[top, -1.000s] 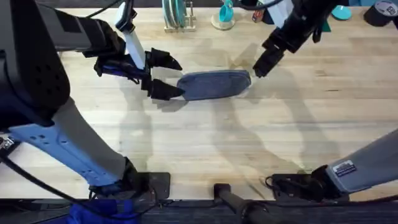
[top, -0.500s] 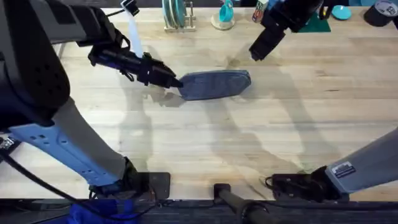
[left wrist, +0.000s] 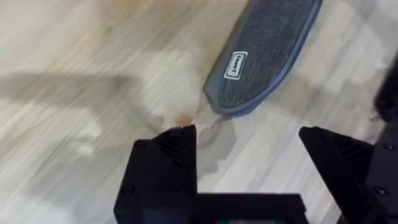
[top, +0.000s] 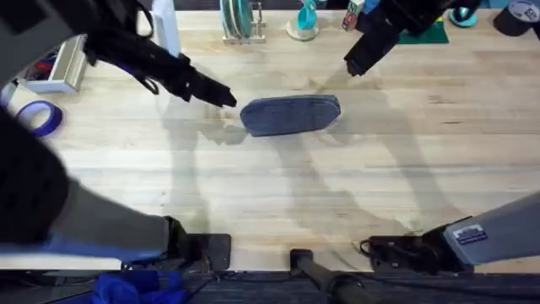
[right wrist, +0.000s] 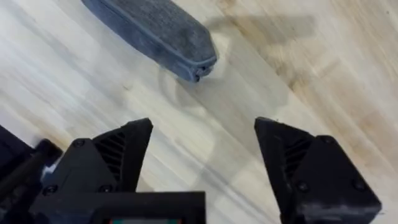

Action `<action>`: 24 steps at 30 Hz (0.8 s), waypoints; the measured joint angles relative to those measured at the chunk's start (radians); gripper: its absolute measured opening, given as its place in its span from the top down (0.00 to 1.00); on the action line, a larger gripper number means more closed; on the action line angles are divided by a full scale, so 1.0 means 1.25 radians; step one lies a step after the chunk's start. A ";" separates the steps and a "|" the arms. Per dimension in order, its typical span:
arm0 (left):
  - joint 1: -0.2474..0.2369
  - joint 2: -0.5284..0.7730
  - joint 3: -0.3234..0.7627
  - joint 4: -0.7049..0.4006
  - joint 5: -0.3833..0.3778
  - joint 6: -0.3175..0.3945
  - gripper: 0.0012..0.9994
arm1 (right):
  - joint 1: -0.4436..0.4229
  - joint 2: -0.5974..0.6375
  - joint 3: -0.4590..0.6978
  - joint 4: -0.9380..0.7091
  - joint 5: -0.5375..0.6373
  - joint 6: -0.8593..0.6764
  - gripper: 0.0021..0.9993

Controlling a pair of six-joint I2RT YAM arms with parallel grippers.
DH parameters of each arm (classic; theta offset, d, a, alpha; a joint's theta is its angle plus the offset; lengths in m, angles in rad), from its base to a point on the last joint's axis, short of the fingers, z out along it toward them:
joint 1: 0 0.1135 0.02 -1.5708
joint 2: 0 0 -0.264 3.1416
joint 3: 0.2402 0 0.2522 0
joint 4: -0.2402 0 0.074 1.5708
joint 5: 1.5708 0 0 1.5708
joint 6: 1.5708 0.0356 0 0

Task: Unzip the bag, pick up the pens from the table one at a time and place them inside, then zip the bag closed.

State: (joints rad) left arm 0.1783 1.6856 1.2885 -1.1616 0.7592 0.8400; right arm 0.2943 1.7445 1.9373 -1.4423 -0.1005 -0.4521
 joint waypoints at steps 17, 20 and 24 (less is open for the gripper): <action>-0.057 -0.379 0.002 -0.030 -0.280 -0.299 0.00 | 0.000 -0.046 0.004 -0.136 -0.108 0.209 0.00; -0.057 -0.407 0.002 -0.052 -0.292 -0.323 0.00 | 0.000 -0.046 0.004 -0.139 -0.132 0.217 0.00; -0.057 -0.429 0.002 -0.064 -0.296 -0.338 0.00 | 0.000 -0.046 0.004 -0.139 -0.148 0.221 0.00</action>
